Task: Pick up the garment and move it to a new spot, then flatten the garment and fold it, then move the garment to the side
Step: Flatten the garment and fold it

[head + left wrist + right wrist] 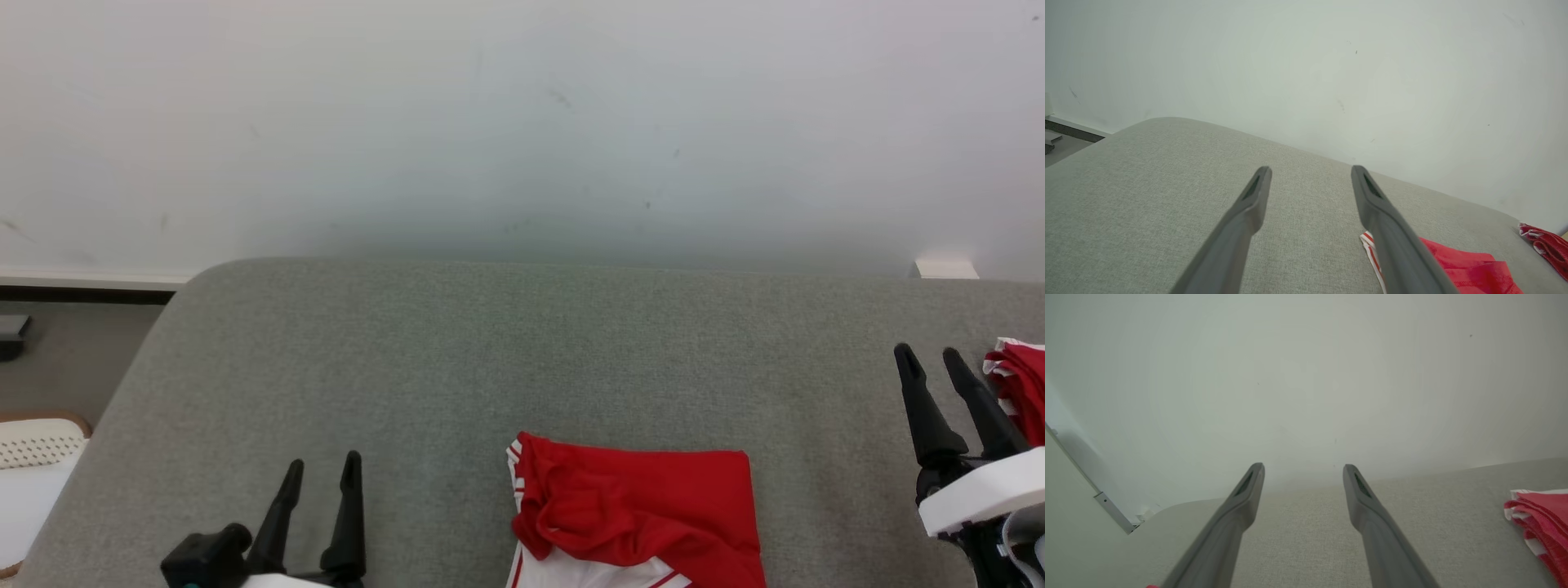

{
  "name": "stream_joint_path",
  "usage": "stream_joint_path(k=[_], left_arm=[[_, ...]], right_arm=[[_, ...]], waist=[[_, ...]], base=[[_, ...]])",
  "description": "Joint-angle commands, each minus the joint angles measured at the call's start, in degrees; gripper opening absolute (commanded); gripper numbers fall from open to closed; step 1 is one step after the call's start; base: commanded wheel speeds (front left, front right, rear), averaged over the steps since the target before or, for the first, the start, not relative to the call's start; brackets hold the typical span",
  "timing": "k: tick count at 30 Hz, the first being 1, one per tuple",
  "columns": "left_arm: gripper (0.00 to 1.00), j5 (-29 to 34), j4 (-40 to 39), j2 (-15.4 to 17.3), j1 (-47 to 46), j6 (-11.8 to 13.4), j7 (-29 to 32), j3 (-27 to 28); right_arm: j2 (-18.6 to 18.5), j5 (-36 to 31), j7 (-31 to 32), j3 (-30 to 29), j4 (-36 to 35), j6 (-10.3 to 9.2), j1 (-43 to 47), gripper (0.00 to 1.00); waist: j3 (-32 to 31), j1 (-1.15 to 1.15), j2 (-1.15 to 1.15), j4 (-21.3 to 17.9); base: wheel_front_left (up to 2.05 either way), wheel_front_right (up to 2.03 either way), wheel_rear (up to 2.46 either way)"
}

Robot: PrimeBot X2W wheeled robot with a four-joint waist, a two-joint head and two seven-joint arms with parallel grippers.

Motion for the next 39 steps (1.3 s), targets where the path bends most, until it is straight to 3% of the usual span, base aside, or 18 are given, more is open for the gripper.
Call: stream_joint_path(k=[1, 7, 9, 10, 11, 22, 24, 29, 34, 39], left_arm=[[1.0, 1.16, -0.11, -0.27, 0.54, -0.49, -0.03, 0.47], [1.0, 2.29, 0.49, -1.28, 0.41, -1.58, -0.03, 1.38], [1.0, 2.81, 0.71, -1.56, 0.17, -1.97, -0.03, 1.57], [1.0, 2.93, 0.86, -1.64, 0.07, -2.17, -0.03, 1.66], [1.0, 3.13, 0.98, -1.75, -0.04, -2.33, -0.04, 1.75], [1.0, 3.94, 2.77, -2.6, -0.49, -3.49, -0.01, 2.25], [1.0, 4.05, 3.06, -2.7, -0.56, -3.67, -0.01, 2.36], [1.0, 4.1, 3.46, -2.82, -0.71, -4.17, -0.01, 2.49], [1.0, 4.18, 3.82, -2.97, -0.34, -4.36, -0.02, 2.8], [1.0, 4.16, 4.15, -3.05, -0.46, -4.56, -0.02, 3.06]], right_arm=[[0.67, -1.77, -0.43, -0.98, 1.68, 0.02, 1.46, 1.0], [3.89, -6.47, -0.17, -2.59, 7.04, 0.02, 2.33, 0.98], [4.75, -7.24, 0.52, -2.37, 8.46, 0.02, 1.96, 0.39], [5.16, -7.69, 1.01, -2.13, 9.14, 0.02, 1.77, 0.39], [5.77, -8.03, 1.67, -1.7, 9.82, 0.02, 1.57, 0.0], [12.19, -2.46, 10.71, 6.07, 17.04, 0.02, 1.59, 0.0], [13.48, 1.32, 13.03, 8.09, 15.86, 0.02, 2.2, 0.0], [12.45, 9.43, 18.54, 14.81, 9.84, 0.02, 4.37, 0.0], [12.05, 15.79, 22.15, 20.48, 4.2, 0.02, 6.42, 0.0], [13.99, 21.79, 24.32, 24.9, 0.24, 0.02, 6.81, 0.0]], waist=[[0.26, 0.0, 0.0, -0.76], [0.4, 0.0, 0.0, -1.3], [0.33, 0.0, 0.0, -1.11], [0.32, 0.0, 0.0, -0.92], [0.33, 0.0, 0.0, -0.66], [0.49, 0.0, 0.0, 4.56], [0.43, 0.0, 0.0, 5.53], [0.14, 0.0, 0.0, 7.69], [0.05, 0.0, 0.0, 8.47], [0.05, 0.0, 0.0, 8.32]], base=[[0.0, 0.0, 0.0], [0.0, 0.0, 0.0], [0.0, 0.0, 0.0], [0.0, 0.0, 0.0], [0.0, 0.0, 0.0], [0.0, 0.0, 0.0], [0.0, 0.0, 0.0], [0.0, 0.0, 0.0], [0.0, 0.0, 0.0], [0.0, 0.0, 0.0]])
